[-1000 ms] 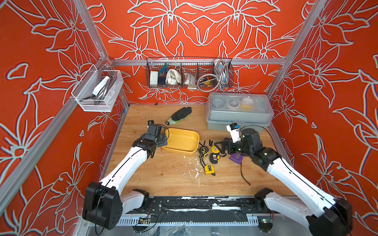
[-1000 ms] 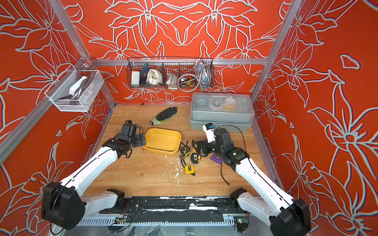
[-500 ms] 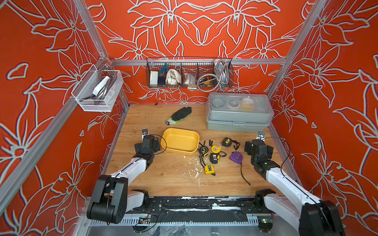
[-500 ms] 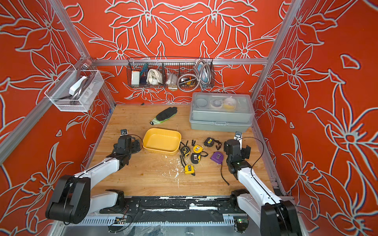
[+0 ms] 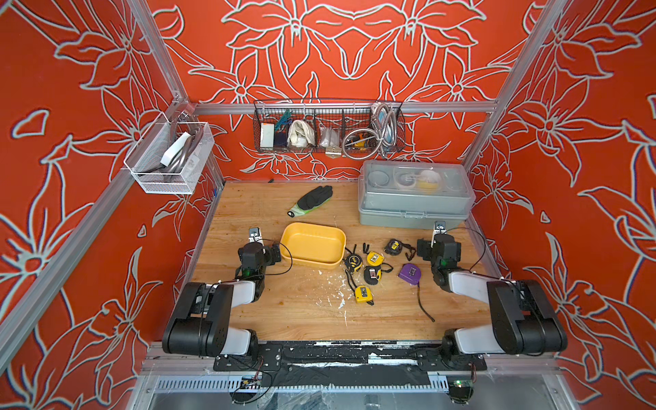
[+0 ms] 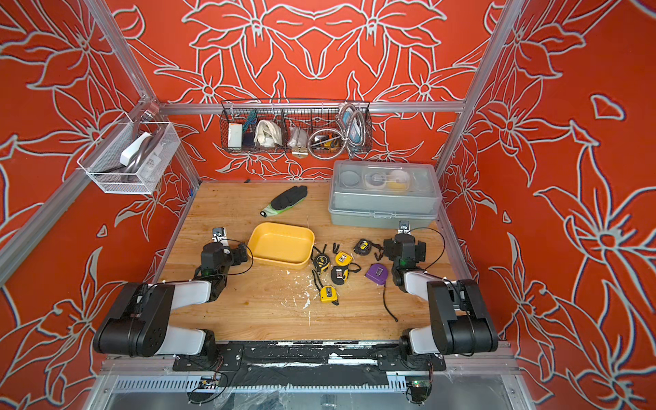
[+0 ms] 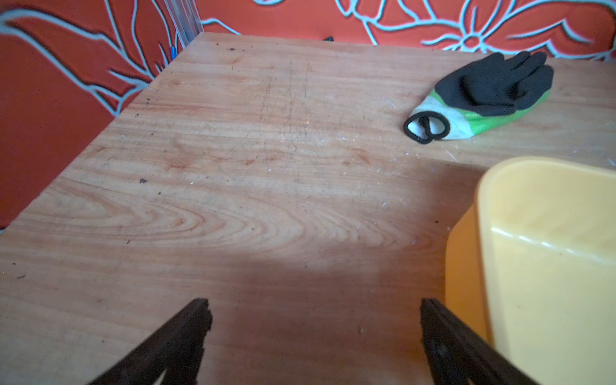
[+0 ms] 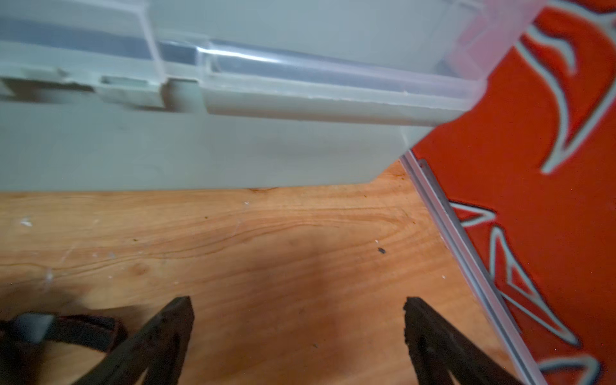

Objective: Take the tape measure out of the storage box
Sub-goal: Reset both arms

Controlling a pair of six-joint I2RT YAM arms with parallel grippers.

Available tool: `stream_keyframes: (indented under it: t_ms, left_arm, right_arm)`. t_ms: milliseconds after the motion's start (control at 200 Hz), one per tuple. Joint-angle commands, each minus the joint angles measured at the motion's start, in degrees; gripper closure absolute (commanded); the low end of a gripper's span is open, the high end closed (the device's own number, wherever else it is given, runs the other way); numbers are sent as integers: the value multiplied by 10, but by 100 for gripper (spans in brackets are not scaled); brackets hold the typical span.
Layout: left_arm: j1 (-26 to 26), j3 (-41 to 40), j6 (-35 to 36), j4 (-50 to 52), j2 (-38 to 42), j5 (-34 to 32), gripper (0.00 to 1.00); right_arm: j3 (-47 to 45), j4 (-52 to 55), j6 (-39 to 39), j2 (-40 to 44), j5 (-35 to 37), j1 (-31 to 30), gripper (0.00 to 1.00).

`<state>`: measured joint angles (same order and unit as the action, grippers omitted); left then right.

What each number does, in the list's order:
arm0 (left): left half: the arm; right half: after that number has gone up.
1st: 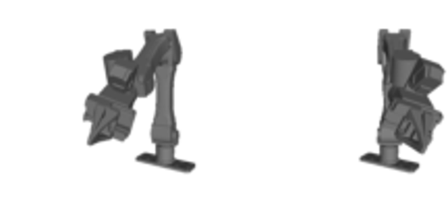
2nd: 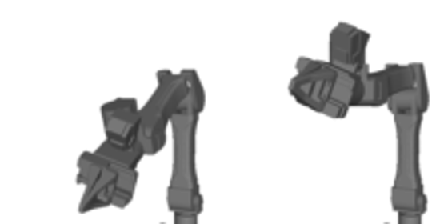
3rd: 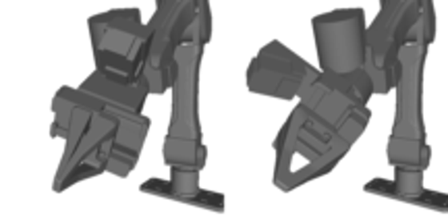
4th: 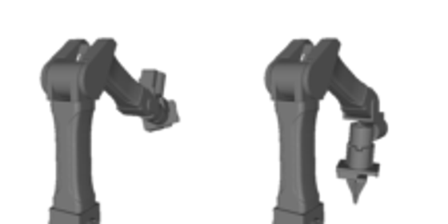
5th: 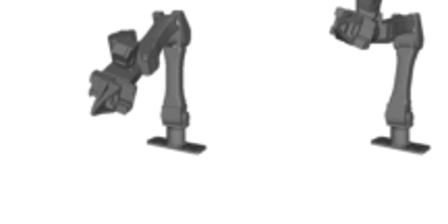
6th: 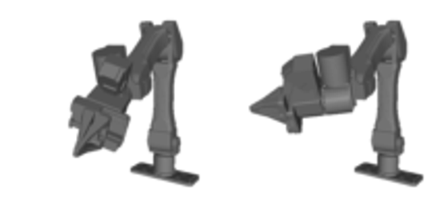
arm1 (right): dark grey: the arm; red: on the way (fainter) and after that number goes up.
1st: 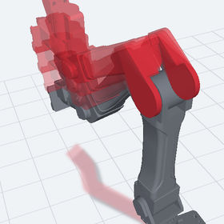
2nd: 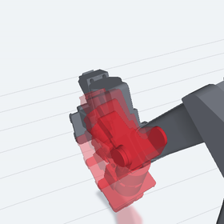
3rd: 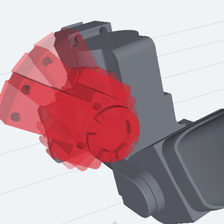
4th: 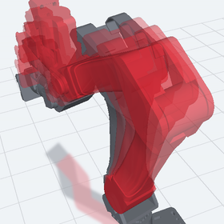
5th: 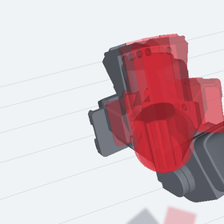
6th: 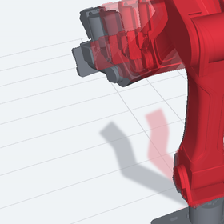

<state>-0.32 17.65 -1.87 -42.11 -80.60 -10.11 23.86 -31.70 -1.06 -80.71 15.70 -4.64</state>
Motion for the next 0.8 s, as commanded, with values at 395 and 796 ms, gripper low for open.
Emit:
stream_keyframes:
  t_ms: [395, 796]
  left_arm:
    - [3, -4, 5, -31, -1, 18, 0]
    - [3, -2, 5, -29, -2, 19, 0]
  right_arm:
    - [-64, -159, 44, -3, -164, 22, 1]
    - [-65, -154, 45, 2, -163, 22, 0]
